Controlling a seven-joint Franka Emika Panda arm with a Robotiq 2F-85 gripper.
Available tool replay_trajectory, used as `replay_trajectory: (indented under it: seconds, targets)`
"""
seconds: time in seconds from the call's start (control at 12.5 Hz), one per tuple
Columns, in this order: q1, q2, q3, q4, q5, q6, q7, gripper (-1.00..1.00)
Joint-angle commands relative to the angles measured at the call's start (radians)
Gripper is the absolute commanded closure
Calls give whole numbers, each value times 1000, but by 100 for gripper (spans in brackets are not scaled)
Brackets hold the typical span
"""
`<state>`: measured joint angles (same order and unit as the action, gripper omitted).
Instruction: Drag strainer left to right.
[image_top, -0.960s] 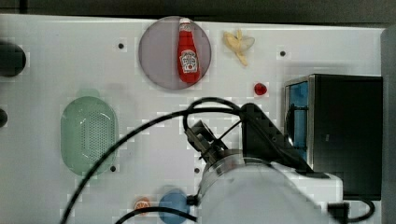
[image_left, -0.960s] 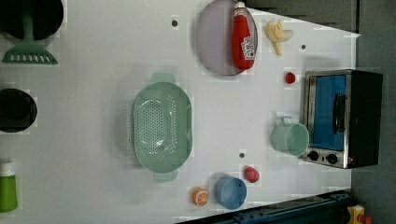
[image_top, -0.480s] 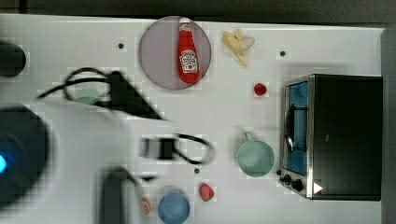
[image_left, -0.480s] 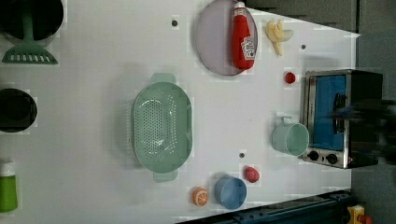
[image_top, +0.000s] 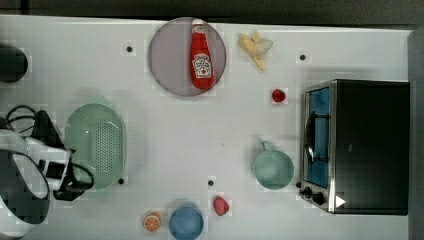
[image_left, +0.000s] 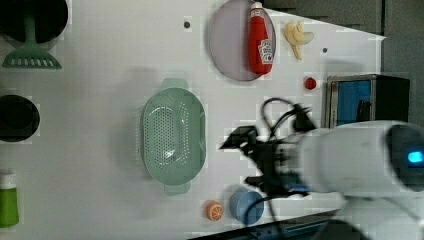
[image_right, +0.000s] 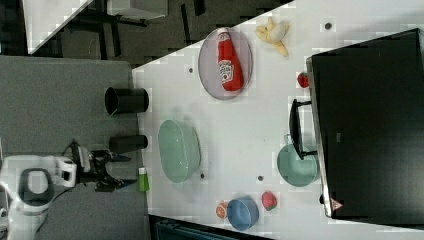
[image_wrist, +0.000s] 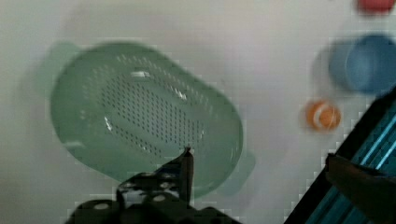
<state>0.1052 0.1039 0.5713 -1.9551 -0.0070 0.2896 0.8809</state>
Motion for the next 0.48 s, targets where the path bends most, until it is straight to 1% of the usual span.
replay_trajectory:
  seconds: [0.08, 0.32, 0.48]
  targets:
    - [-45, 2, 17, -43, -3, 144, 339, -100]
    - [-40, 126, 20, -106, -25, 287, 390, -100]
    - [-38, 230, 18, -123, -26, 436, 460, -100]
